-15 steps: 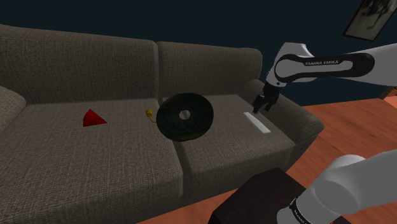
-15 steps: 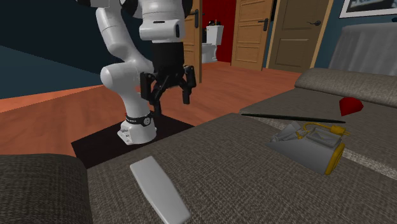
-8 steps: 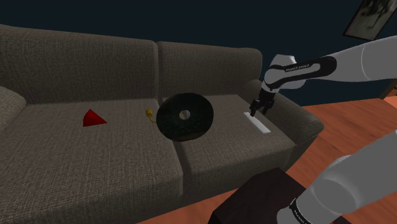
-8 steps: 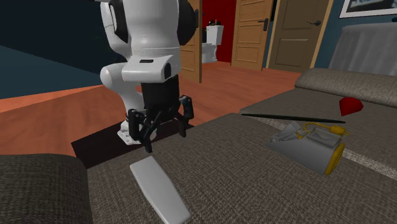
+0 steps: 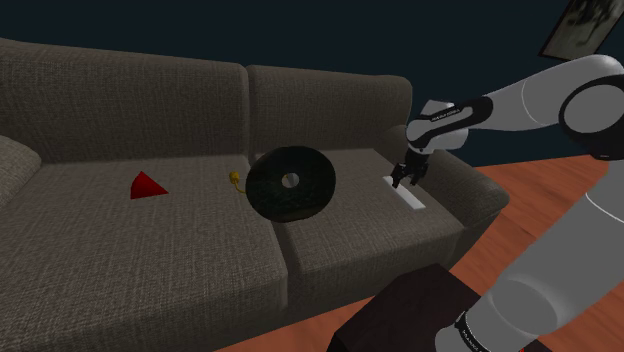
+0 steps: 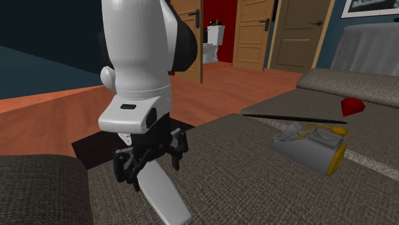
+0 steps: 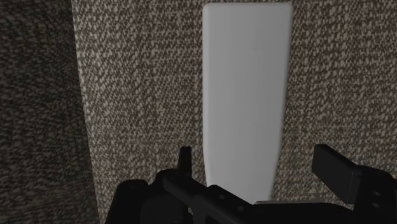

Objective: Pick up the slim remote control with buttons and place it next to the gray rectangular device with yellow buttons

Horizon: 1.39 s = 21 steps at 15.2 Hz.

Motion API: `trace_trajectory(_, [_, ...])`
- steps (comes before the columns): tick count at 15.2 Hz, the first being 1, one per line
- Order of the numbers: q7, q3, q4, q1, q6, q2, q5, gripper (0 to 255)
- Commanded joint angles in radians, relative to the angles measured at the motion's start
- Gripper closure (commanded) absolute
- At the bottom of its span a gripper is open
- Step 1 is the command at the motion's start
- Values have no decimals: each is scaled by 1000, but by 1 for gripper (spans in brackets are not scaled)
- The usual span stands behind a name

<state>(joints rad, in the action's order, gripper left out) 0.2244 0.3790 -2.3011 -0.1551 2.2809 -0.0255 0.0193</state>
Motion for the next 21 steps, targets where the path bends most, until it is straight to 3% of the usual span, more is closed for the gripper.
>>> trace_trajectory(1, [9,2,-4,-1,28,25,-12,0])
trace_trajectory(5, [22,2,-21,-2,76,59,-29,0])
trace_trajectory(12, [22,2,-21,-2,76,59,-29,0])
trace_trajectory(13, [22,2,-21,-2,76,59,-29,255])
trace_trajectory(21, [22,2,-21,-2,76,59,-29,255])
